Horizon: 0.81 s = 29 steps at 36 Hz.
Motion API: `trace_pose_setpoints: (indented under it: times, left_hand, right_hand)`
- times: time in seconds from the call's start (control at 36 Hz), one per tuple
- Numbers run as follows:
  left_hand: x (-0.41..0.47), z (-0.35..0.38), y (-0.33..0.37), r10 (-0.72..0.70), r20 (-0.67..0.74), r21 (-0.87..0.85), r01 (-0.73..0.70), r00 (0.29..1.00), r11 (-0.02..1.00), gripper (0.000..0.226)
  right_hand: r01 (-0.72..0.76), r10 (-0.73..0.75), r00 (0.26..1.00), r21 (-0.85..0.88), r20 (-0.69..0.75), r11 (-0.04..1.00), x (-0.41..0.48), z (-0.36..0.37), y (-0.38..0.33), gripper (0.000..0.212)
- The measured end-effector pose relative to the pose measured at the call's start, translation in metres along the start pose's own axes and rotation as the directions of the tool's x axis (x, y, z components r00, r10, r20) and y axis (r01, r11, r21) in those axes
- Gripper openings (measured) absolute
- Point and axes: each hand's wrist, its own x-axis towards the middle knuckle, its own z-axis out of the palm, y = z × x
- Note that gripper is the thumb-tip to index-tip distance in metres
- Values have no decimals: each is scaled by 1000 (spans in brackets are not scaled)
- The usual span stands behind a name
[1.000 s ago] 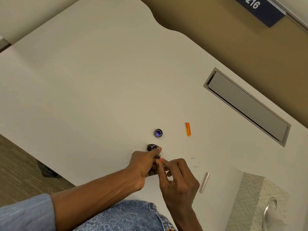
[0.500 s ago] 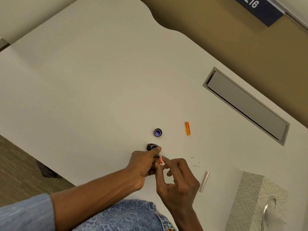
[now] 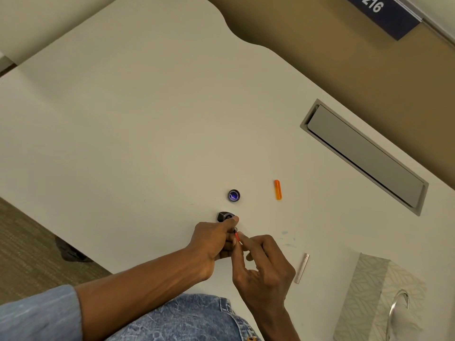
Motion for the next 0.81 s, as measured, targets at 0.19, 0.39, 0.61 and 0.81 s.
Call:
trace_pose_setpoints:
  times: [0.19, 0.39, 0.61, 0.81]
  left_hand:
    - [1, 1, -1, 9, -15, 15, -9, 1000, 1000, 32]
    - [1, 2, 1, 7, -24, 18, -6, 1000, 1000, 31]
    - [1, 1, 1, 14, -25, 24, -13, 1000, 1000, 33]
    - [0, 2, 1, 12, -14, 40, -12, 1000, 999, 32]
  right_hand:
    - [-12, 12, 1000, -13, 0, 1000, 0, 0, 0, 11]
    - [-12, 12, 1000, -14, 2, 1000, 2, 0, 2, 12]
    - [-15, 15, 1000, 0, 18, 1000, 2, -2, 1, 17]
    - [-3, 3, 1000, 11, 1, 1000, 1, -2, -1, 23]
